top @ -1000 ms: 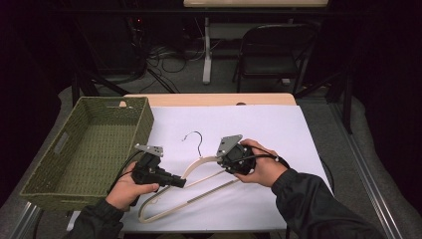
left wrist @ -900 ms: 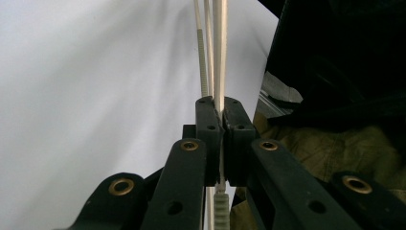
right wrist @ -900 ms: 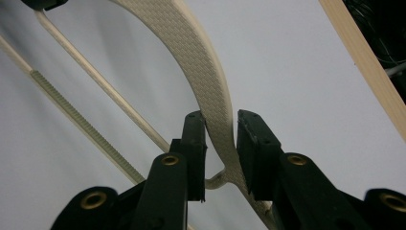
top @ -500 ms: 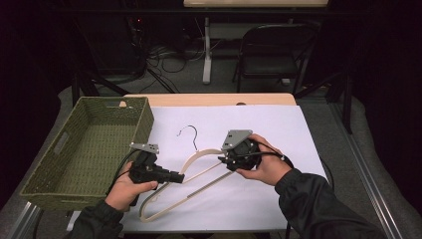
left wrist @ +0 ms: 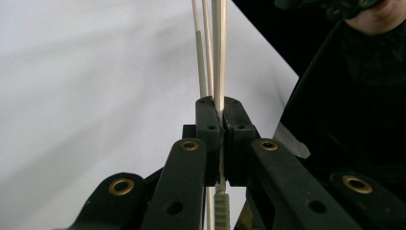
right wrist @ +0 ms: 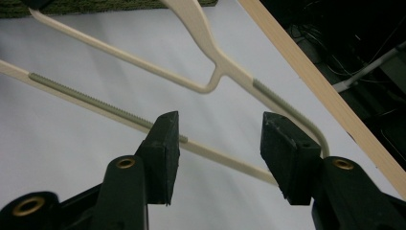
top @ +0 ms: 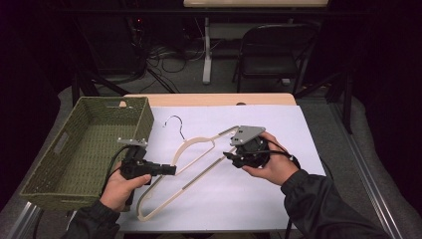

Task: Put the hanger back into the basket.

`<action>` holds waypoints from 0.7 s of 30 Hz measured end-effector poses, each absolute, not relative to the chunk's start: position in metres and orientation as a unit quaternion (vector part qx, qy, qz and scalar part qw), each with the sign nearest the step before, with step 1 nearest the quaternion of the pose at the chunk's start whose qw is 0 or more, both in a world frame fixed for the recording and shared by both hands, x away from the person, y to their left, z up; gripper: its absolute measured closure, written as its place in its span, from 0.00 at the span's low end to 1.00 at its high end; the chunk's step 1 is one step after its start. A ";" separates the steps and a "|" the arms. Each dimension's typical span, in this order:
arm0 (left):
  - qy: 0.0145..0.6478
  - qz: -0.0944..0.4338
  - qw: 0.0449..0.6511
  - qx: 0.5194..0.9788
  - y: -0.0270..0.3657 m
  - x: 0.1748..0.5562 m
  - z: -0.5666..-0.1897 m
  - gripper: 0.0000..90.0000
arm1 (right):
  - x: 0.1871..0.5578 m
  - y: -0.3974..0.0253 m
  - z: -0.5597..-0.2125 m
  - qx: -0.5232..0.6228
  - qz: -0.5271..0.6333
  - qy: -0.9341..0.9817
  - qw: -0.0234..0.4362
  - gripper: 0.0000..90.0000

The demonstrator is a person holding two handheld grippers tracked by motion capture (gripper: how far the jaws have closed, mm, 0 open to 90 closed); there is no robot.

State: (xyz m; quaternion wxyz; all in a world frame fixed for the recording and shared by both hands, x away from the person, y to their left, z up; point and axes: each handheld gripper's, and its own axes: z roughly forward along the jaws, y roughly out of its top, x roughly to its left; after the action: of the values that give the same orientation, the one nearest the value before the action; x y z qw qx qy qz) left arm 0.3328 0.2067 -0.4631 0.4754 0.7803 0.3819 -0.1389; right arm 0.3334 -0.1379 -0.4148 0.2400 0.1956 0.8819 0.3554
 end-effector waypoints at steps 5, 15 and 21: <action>0.392 -0.125 0.482 0.774 0.222 0.327 -0.447 0.97 | 0.330 -0.147 -0.411 0.202 0.362 0.877 0.243 0.53; 0.409 -0.096 0.484 0.768 0.270 0.316 -0.408 0.97 | 0.327 -0.161 -0.408 0.213 0.359 0.872 0.256 0.53; 0.434 -0.073 0.487 0.755 0.307 0.321 -0.393 0.97 | 0.329 -0.162 -0.408 0.218 0.351 0.873 0.259 0.52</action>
State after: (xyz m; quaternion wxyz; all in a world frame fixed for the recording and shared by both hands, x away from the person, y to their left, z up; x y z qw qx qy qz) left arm 0.3212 0.3067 -0.3933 0.4865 0.7546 0.4341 -0.0734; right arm 0.3292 -0.1623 -0.4080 0.2587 0.2181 0.8732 0.3506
